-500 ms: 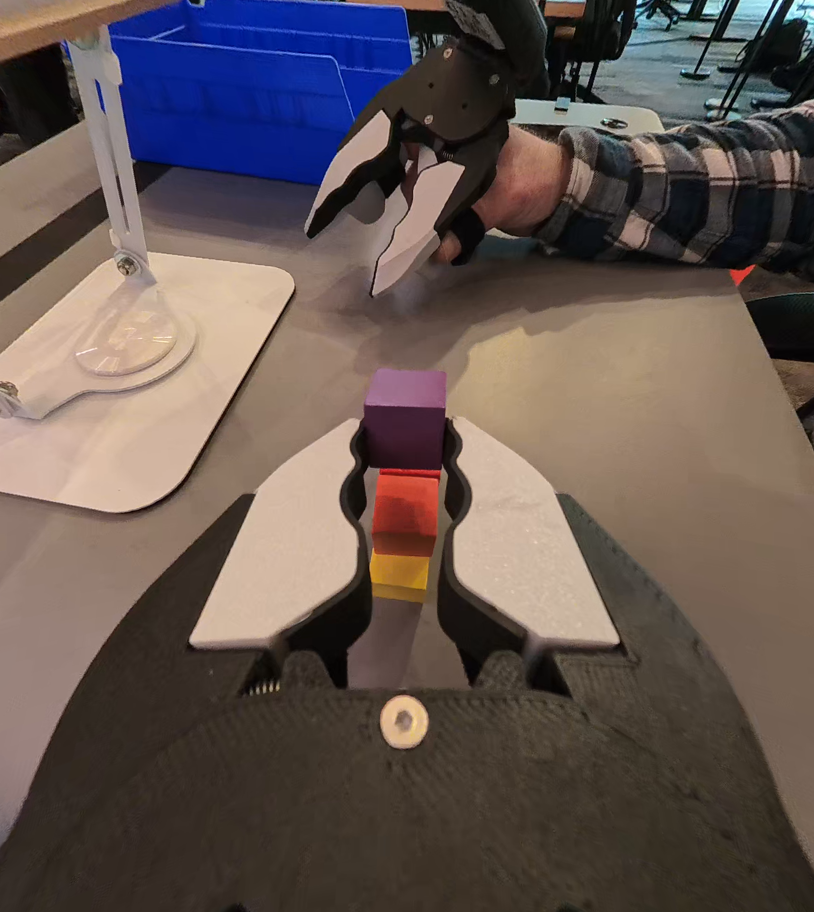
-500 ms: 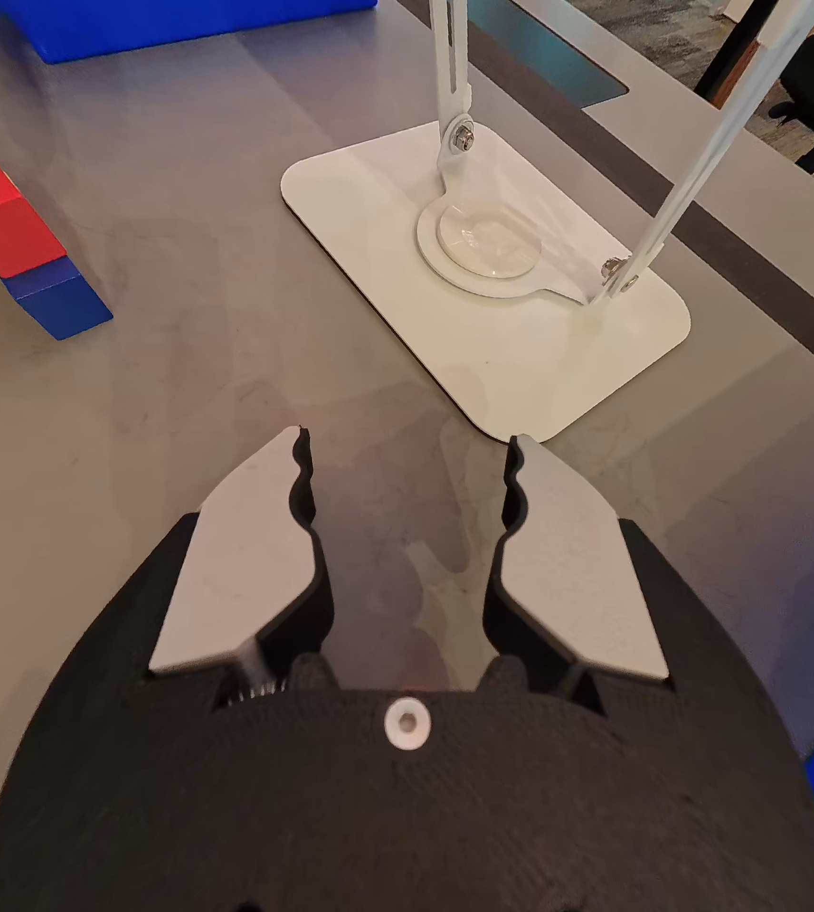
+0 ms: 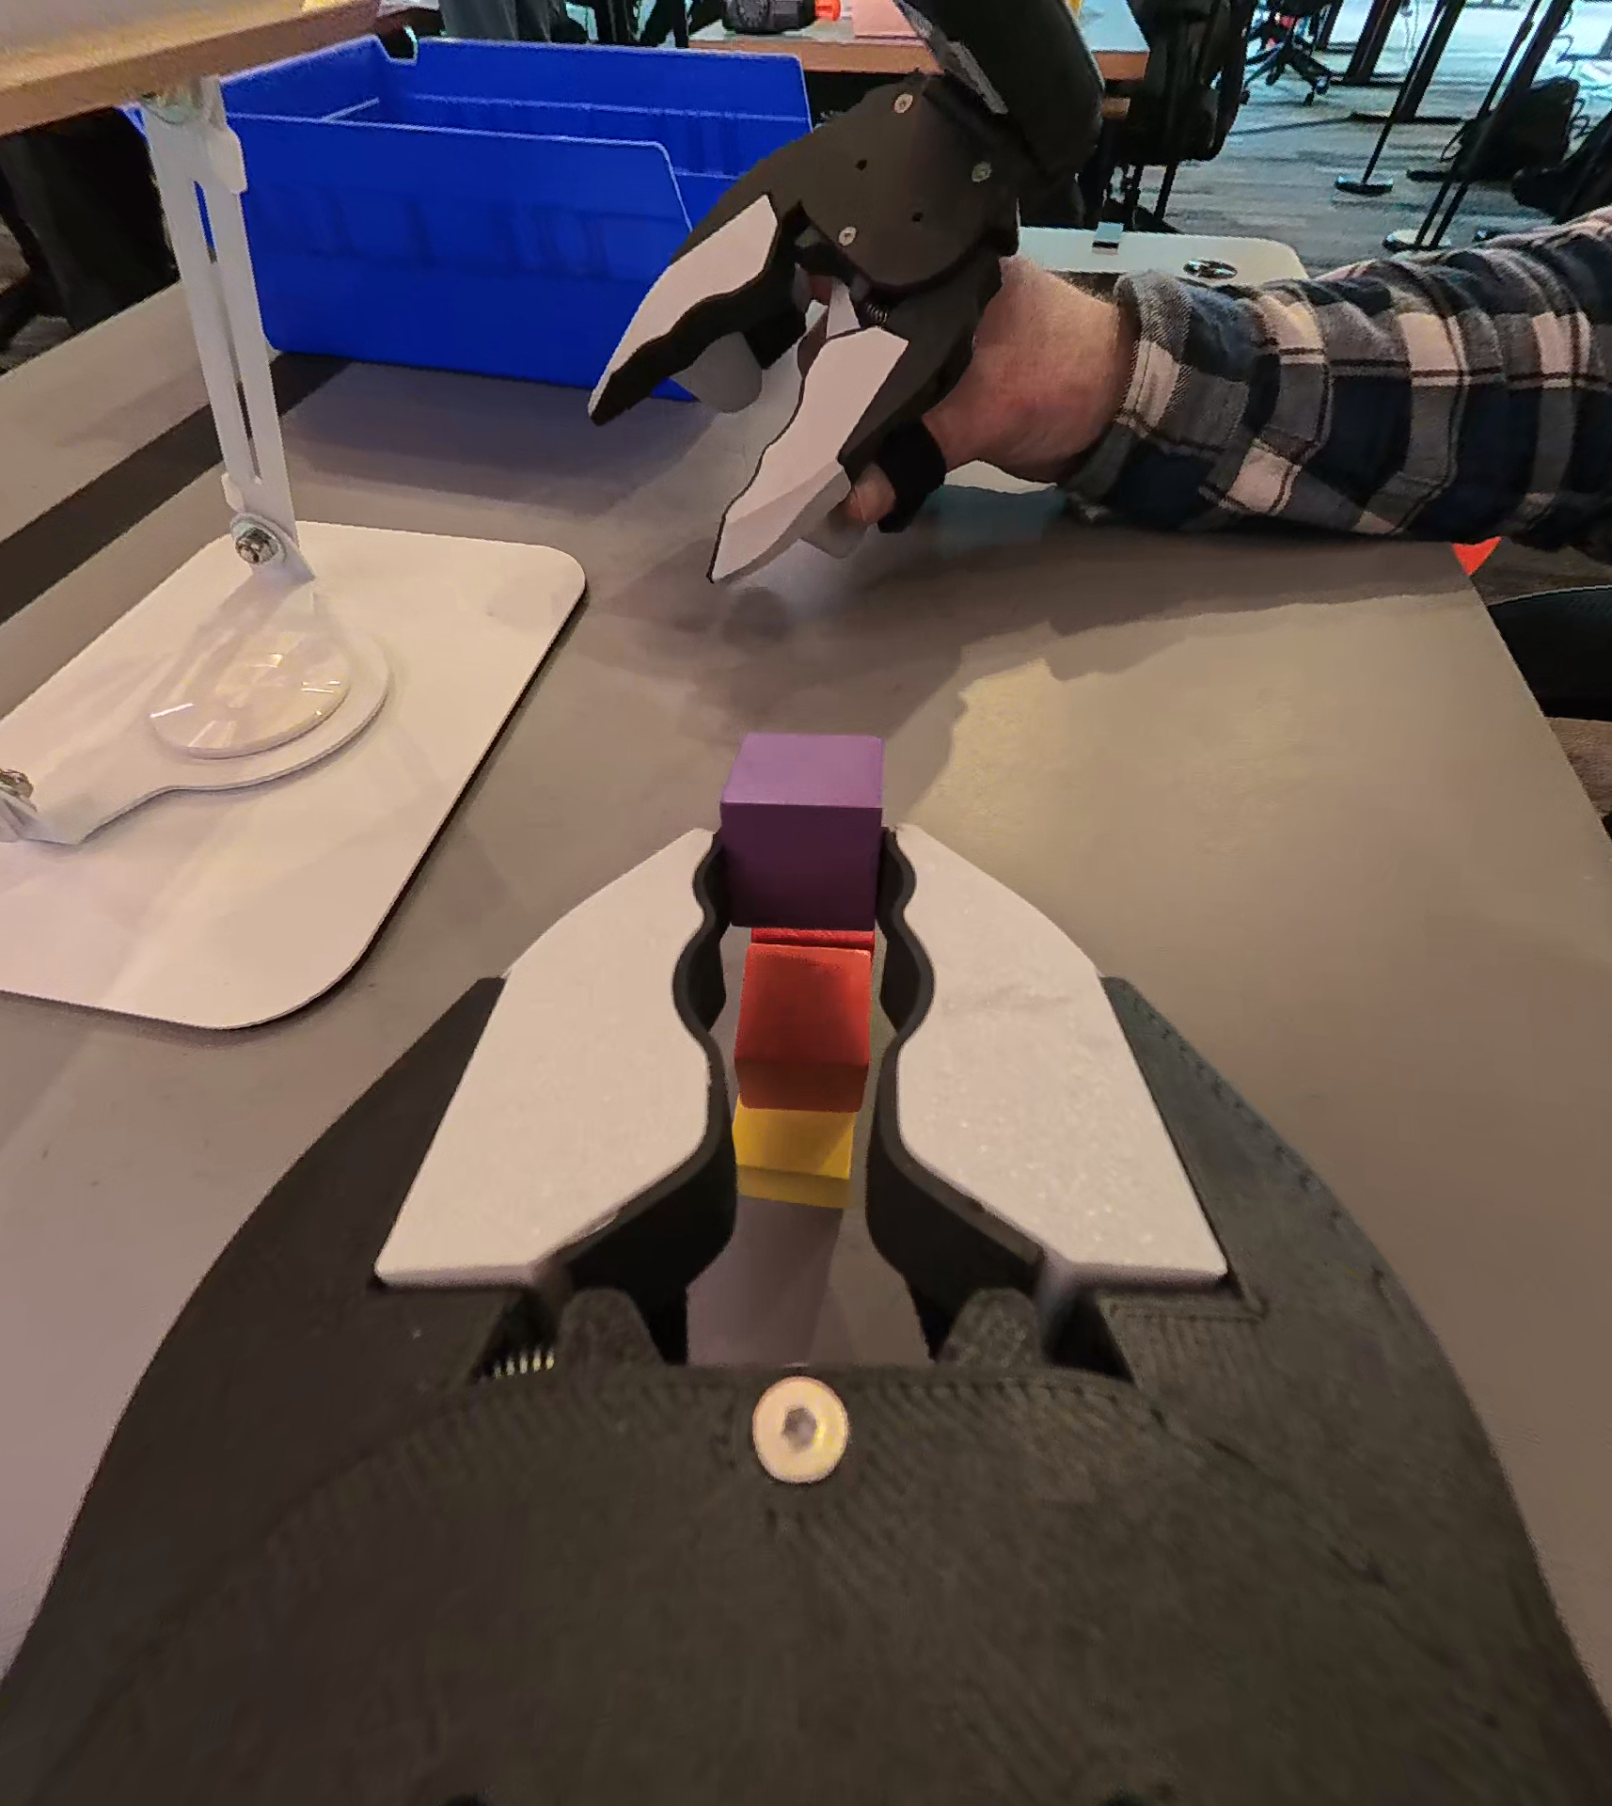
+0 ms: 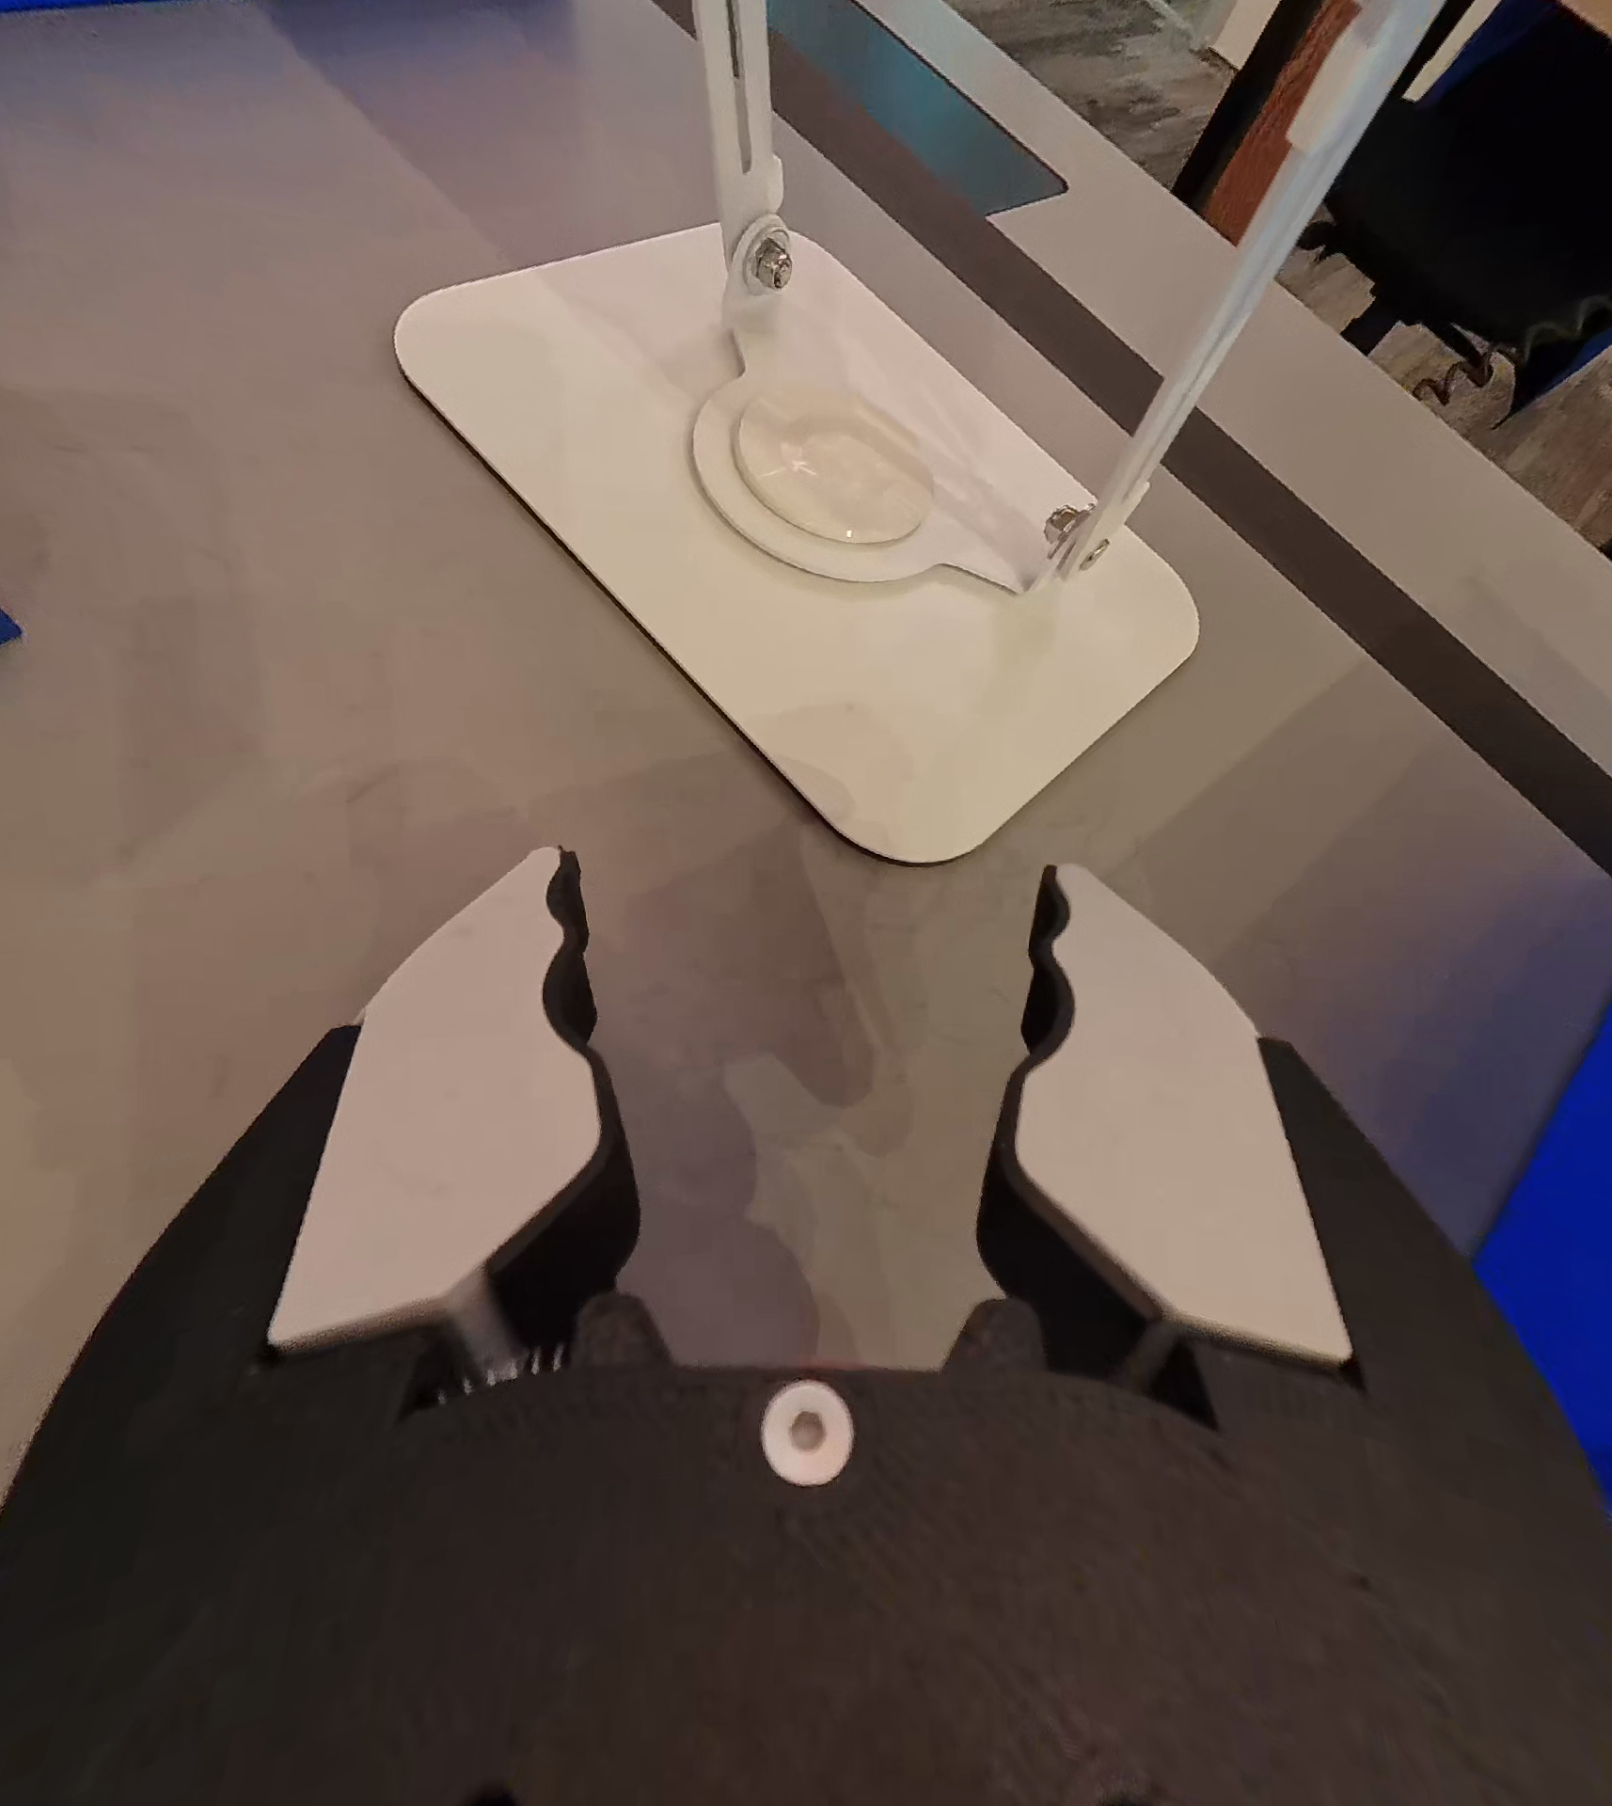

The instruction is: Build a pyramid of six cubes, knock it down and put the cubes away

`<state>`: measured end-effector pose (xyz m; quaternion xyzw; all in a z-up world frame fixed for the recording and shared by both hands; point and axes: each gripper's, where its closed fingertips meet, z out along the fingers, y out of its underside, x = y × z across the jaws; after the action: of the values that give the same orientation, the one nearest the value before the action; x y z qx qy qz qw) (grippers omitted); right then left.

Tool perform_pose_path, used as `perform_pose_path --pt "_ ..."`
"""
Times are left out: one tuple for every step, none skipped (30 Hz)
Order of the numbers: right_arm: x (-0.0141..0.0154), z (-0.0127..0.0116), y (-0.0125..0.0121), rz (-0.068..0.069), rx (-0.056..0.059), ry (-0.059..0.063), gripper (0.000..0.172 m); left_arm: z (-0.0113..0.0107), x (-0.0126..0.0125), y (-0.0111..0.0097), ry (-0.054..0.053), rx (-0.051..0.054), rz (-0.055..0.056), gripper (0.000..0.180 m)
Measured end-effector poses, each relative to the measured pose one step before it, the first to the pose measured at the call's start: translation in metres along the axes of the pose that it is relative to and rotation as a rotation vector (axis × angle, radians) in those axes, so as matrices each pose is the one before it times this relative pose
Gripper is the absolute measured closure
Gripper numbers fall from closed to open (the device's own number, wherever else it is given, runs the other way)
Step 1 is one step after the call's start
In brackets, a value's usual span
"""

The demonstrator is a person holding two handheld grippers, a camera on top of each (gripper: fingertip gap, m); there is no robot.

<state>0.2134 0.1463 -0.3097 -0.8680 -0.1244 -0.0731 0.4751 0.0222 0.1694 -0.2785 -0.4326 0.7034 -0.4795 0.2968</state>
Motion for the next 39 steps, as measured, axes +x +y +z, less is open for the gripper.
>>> perform_pose_path --pt "-0.00127 0.00038 0.00012 -0.0032 -0.0022 -0.0039 0.084 0.00042 -0.0007 0.00017 -0.0041 0.0009 -0.0009 0.152" --pt "-0.00119 0.00042 0.00029 -0.0021 -0.0025 -0.0039 0.084 0.00029 -0.00033 0.00036 -0.002 -0.0004 -0.0002 0.152" --pt "-0.00081 0.00026 0.00007 -0.0011 -0.0014 -0.0039 0.084 0.00039 0.00009 0.00075 0.0017 -0.0036 0.0 0.152" --pt "-0.00076 0.00011 -0.00019 -0.0003 0.0004 -0.0039 0.085 0.00045 -0.00029 0.0015 0.0 -0.007 -0.0022 0.152" --pt "-0.00047 -0.00011 -0.00029 0.0 0.0012 -0.0031 0.085 0.00049 -0.00051 0.00135 -0.002 -0.0036 -0.0022 0.152" --pt "-0.00038 -0.00013 -0.00026 0.0001 0.0009 -0.0024 0.085 0.00046 0.00048 0.00094 0.005 -0.0048 -0.002 0.152" --pt "-0.00042 0.00004 -0.00018 0.0002 0.0002 -0.0027 0.085 0.0001 0.00049 -0.00003 0.0012 -0.0022 0.0054 0.152" --pt "-0.00039 -0.00005 -0.00011 -0.0001 0.0 -0.0025 0.085 -0.00004 -0.0005 -0.00051 -0.0063 0.0041 0.0056 0.152" --pt "-0.00048 0.00003 -0.00012 -0.0004 0.0004 -0.0024 0.086 0.0 -0.00026 0.00023 -0.0008 -0.0012 -0.0027 0.152" --pt "-0.00048 -0.00004 -0.00016 -0.0004 0.0002 -0.0026 0.086 0.00001 -0.00007 0.00009 0.0021 0.0002 -0.0028 0.152" --pt "-0.00041 0.0 -0.00008 -0.0008 0.0 -0.0014 0.086 -0.00004 -0.00061 0.00008 -0.0011 -0.0006 -0.003 0.152" --pt "-0.00029 -0.00009 -0.0002 -0.0011 0.0006 -0.0007 0.086 -0.0002 -0.00122 0.00046 -0.006 -0.0027 -0.0013 0.152" --pt "-0.00035 -0.00011 -0.00014 -0.0006 0.0004 -0.0016 0.086 -0.00015 0.00014 0.00026 0.0031 -0.0009 -0.0001 0.152" --pt "-0.00035 0.00006 -0.00005 -0.0003 -0.0004 -0.0016 0.086 0.00012 0.00046 0.00008 0.0039 -0.0013 0.0007 0.152" --pt "-0.00017 -0.00001 0.00002 -0.0003 -0.0002 -0.0015 0.086 0.00022 -0.00055 0.00083 -0.0025 -0.006 -0.0023 0.152" --pt "-0.00028 0.00003 -0.00008 -0.0001 0.0004 -0.0015 0.086 0.00039 -0.00161 0.00153 -0.0063 -0.0106 -0.0082 0.152" --pt "-0.00014 -0.00008 0.00004 0.0 0.0001 -0.001 0.087 0.00035 -0.00017 0.0012 0.0039 -0.0084 -0.0054 0.152" --pt "-0.00002 -0.00006 -0.00007 0.0 -0.0001 -0.0003 0.087 -0.00006 0.00038 0.00005 0.0037 -0.0002 0.0001 0.153" --pt "0.00001 -0.00003 -0.00013 -0.0001 0.0004 -0.0002 0.087 -0.0002 0.00033 -0.00026 0.0029 0.0024 0.0 0.153" --pt "-0.00007 -0.00008 0.00004 0.0001 0.0001 -0.0003 0.087 -0.0004 0.0009 -0.00018 0.0074 0.0025 0.0003 0.153" --pt "-0.00002 -0.00001 0.00004 0.0003 -0.0001 -0.0007 0.087 -0.0003 0.0005 -0.0003 0.0046 0.0033 -0.001 0.153" --pt "-0.00006 -0.00007 0.00002 0.0 0.0002 -0.0003 0.087 -0.00014 -0.00083 0.00021 -0.002 -0.0006 -0.0052 0.153" --pt "-0.00012 0.00001 -0.00004 -0.0002 0.0001 -0.0003 0.087 0.00032 -0.00034 0.00122 0.001 -0.0085 -0.0053 0.153" --pt "-0.00012 0.00008 0.00013 0.0 -0.0008 -0.0009 0.087 0.00051 0.00086 0.00165 0.0076 -0.0115 -0.0003 0.153" --pt "-0.00015 0.00012 0.00024 0.0001 -0.001 -0.0009 0.087 0.00043 0.00065 0.0009 0.0032 -0.0066 0.0035 0.153" --pt "-0.00004 0.0001 0.0001 0.0 -0.0006 -0.0002 0.087 0.00022 0.00045 0.00034 0.0014 -0.0033 0.0023 0.153" --pt "-0.00002 -0.00009 0.00006 -0.0001 0.0 -0.0001 0.087 0.00038 0.00063 0.00089 0.0053 -0.0066 -0.0001 0.153" --pt "0.0 -0.00003 -0.00013 0.0 0.0004 -0.0002 0.087 0.00037 0.00155 0.00102 0.0114 -0.0068 -0.0002 0.151" --pt "0.0 -0.00007 0.00002 -0.0001 0.0002 0.0001 0.087 0.00024 -0.00067 0.00066 -0.0035 -0.0049 -0.0042 0.146" --pt "-0.00003 -0.00001 -0.00001 -0.0003 -0.0001 0.0003 0.087 -0.00003 -0.00145 0.00048 -0.0076 -0.0029 -0.0056 0.144" --pt "-0.00007 0.00007 -0.00003 0.0001 -0.0002 -0.0007 0.087 0.0002 0.00022 0.00078 0.0019 -0.0047 -0.0013 0.141" --pt "-0.00014 0.00009 0.00011 0.0002 -0.0007 -0.001 0.087 0.00017 0.00088 0.00114 0.0055 -0.0081 0.0024 0.141" --pt "-0.00003 0.00002 0.00015 -0.0005 -0.0005 -0.0003 0.087 -0.00009 -0.00026 0.00056 -0.0021 -0.0031 0.001 0.14" --pt "-0.00008 -0.00002 -0.00016 -0.0005 0.0004 -0.0003 0.087 -0.00036 0.00037 -0.00013 0.0027 0.0022 0.0005 0.139" --pt "-0.00015 0.00005 -0.00011 0.0 0.0006 -0.0004 0.087 -0.00087 0.00047 -0.00067 0.0039 0.0072 0.0012 0.139" --pt "-0.00003 -0.00003 -0.00012 0.0001 0.0003 -0.0004 0.087 -0.0012 0.00025 -0.00125 0.0027 0.0113 0.0 0.139" --pt "-0.00001 0.00002 -0.00001 0.0004 0.0003 -0.0006 0.087 -0.00121 0.0006 -0.0011 0.0052 0.0106 -0.0005 0.139" --pt "-0.00016 -0.00001 -0.00016 0.0003 0.0006 -0.0012 0.087 -0.00099 0.00017 -0.00032 0.0015 0.0049 0.0011 0.141" --pt "-0.00021 0.0001 -0.00007 0.0001 0.0002 -0.0017 0.087 -0.00058 -0.00112 0.00003 -0.0108 0.0017 0.0064 0.142"
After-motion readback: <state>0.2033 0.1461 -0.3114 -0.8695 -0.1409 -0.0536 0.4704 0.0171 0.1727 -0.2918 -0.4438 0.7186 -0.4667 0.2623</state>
